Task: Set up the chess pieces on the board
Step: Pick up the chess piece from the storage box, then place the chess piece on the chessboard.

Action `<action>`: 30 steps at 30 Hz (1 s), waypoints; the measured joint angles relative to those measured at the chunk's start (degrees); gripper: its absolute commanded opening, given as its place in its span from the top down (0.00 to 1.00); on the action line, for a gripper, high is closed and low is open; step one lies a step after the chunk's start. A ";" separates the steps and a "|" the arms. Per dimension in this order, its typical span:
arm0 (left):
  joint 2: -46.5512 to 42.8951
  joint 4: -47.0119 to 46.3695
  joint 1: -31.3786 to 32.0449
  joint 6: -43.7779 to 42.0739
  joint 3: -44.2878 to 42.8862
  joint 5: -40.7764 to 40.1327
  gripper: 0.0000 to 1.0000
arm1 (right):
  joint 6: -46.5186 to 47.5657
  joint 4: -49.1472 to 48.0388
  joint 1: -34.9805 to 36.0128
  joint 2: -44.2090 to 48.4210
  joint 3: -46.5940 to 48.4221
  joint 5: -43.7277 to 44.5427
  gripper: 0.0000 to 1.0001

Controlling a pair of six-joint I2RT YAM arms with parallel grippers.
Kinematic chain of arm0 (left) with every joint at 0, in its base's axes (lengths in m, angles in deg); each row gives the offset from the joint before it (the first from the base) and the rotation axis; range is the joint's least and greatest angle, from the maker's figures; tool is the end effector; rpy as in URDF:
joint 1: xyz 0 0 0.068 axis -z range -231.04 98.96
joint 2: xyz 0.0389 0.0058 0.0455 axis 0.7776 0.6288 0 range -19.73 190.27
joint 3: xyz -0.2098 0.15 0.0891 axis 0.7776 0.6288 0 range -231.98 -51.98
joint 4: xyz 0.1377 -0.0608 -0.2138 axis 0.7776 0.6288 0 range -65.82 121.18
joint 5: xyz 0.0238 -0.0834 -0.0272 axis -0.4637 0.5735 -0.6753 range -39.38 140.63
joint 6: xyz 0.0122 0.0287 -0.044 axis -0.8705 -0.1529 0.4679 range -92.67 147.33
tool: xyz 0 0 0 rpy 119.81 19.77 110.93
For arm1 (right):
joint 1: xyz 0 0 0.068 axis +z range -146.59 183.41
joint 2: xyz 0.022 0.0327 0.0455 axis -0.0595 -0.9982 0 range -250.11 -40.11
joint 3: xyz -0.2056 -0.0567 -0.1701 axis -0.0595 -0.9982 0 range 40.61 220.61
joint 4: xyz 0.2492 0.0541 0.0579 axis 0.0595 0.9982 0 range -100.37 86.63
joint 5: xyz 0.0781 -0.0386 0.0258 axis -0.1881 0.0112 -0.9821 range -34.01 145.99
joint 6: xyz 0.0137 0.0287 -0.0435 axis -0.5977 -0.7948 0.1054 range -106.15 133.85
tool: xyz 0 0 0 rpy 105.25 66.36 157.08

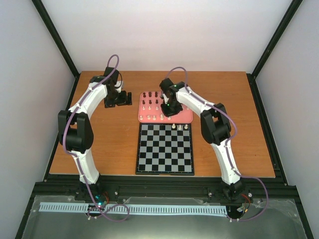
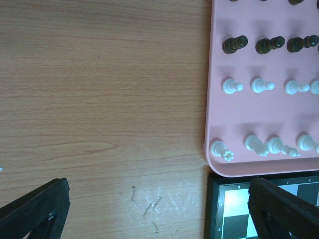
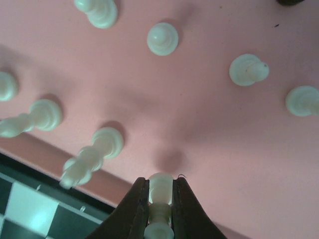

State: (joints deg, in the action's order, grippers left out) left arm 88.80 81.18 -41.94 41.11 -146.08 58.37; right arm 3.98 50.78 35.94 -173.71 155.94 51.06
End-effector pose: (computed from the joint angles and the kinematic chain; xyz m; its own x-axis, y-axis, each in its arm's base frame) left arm 0.3852 -0.0665 0.2574 -0.9564 -0.0859 -0.2790 -0.0296 0.9794 -0.1999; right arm 0.3977 0.2573 0.1773 -0.9107 -0.3781 -0.1665 -0.3987 0.9099 0.1147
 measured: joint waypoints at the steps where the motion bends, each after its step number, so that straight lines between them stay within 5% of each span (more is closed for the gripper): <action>1: 0.00 0.00 0.00 0.00 0.00 0.00 0.00 | 0.09 0.20 0.11 0.52 -0.09 -0.15 0.97; 11: 0.00 -0.02 0.00 0.02 -0.02 0.46 0.00 | 1.88 0.92 1.92 10.21 -5.40 -1.36 0.97; 30: 0.00 -0.35 0.00 0.07 1.29 0.46 0.00 | 3.17 1.22 5.70 10.56 -11.78 -1.46 0.97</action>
State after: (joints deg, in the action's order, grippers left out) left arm 88.80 80.83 -41.94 41.17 -144.79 58.83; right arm 7.15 52.00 41.65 -163.16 144.16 49.59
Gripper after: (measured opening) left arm 0.997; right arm 0.105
